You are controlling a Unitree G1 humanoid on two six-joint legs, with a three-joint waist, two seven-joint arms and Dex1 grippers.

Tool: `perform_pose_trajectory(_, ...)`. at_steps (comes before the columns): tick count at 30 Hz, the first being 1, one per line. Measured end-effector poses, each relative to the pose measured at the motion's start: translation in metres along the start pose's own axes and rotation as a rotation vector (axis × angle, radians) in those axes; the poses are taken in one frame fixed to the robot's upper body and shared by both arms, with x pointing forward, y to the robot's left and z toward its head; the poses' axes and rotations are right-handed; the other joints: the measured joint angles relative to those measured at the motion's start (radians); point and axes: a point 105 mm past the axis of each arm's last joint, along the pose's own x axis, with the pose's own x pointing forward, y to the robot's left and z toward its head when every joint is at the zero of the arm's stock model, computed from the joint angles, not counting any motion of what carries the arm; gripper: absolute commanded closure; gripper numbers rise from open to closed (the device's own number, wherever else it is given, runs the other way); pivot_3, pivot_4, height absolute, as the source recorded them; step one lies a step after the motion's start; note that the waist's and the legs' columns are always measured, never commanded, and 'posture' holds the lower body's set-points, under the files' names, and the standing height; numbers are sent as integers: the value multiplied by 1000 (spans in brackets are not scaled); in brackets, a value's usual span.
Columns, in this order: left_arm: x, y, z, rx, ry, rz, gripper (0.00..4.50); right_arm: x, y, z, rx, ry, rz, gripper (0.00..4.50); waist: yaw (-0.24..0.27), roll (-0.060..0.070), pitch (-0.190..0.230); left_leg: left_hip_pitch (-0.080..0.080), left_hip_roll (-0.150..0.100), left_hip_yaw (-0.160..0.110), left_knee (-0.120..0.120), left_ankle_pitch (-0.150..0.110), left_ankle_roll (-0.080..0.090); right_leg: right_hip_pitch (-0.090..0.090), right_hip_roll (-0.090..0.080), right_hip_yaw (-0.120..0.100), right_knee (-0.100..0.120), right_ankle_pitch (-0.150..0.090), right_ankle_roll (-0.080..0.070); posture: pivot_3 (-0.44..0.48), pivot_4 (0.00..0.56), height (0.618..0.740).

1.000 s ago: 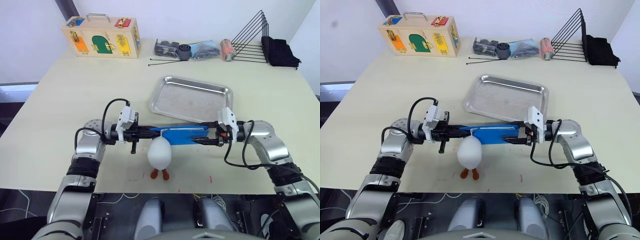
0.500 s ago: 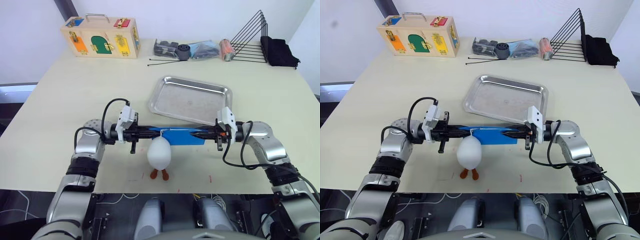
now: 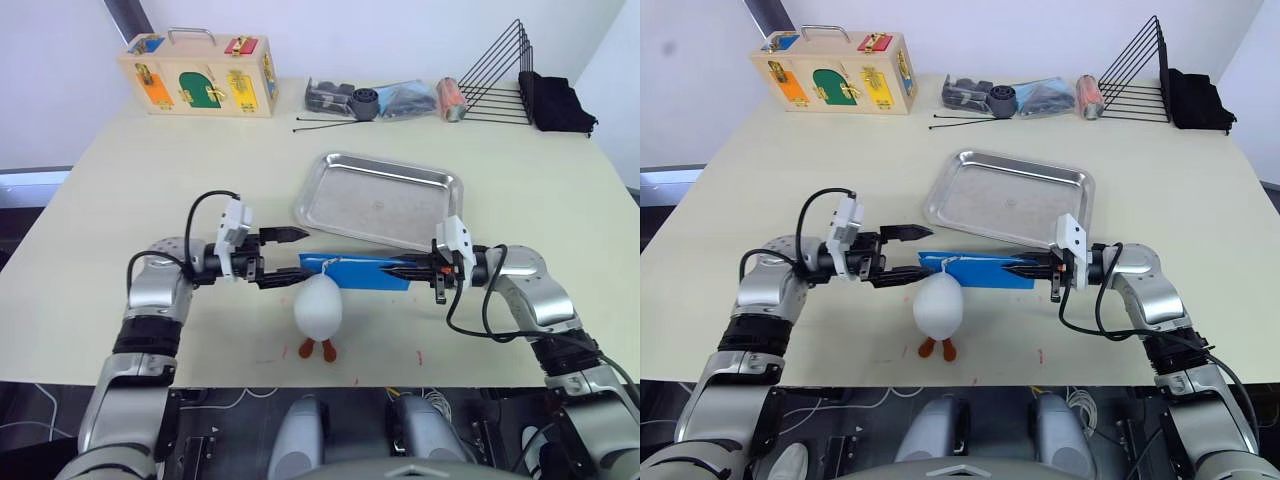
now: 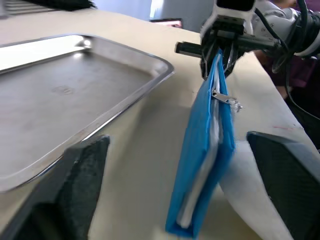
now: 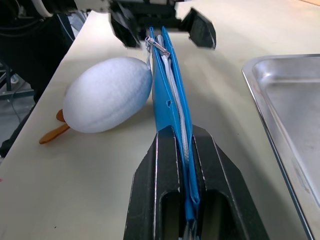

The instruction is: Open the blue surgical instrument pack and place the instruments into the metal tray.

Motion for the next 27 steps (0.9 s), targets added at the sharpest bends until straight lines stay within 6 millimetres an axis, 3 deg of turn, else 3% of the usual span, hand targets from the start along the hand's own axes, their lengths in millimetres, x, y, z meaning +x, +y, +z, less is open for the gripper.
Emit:
perform_pose_trajectory(11, -18, -52, -15, -99, 33, 19, 40, 1, -3, -1, -12, 3, -10, 4500, 0, 0, 0, 1, 1, 0, 0, 0, 0, 0, 0, 0, 0, 0, 0, 0, 150, 740)
perform_pose_trajectory(21, -2, -75, -42, -152, 132, 5, 40, 3, -6, 0, -22, 6, -24, 4500, -1, 0, 0, 2, 1, 1, -1, 0, 0, 0, 0, 1, 0, 0, 0, 0, 150, 740)
perform_pose_trajectory(24, 4, -75, -44, -163, 115, 6, 799, 4, -6, 0, -23, 6, -24, 4500, -2, 0, 0, 2, 1, 1, -1, 0, 0, 0, 1, 1, 0, 0, 0, 0, 150, 740)
perform_pose_trajectory(27, 1, -77, -44, -173, 114, -4, 2237, 4, -6, 0, -23, 7, -24, 4500, -2, 0, 0, 2, 1, 1, -1, 0, 0, 0, 0, 1, 0, 0, 0, 0, 150, 740)
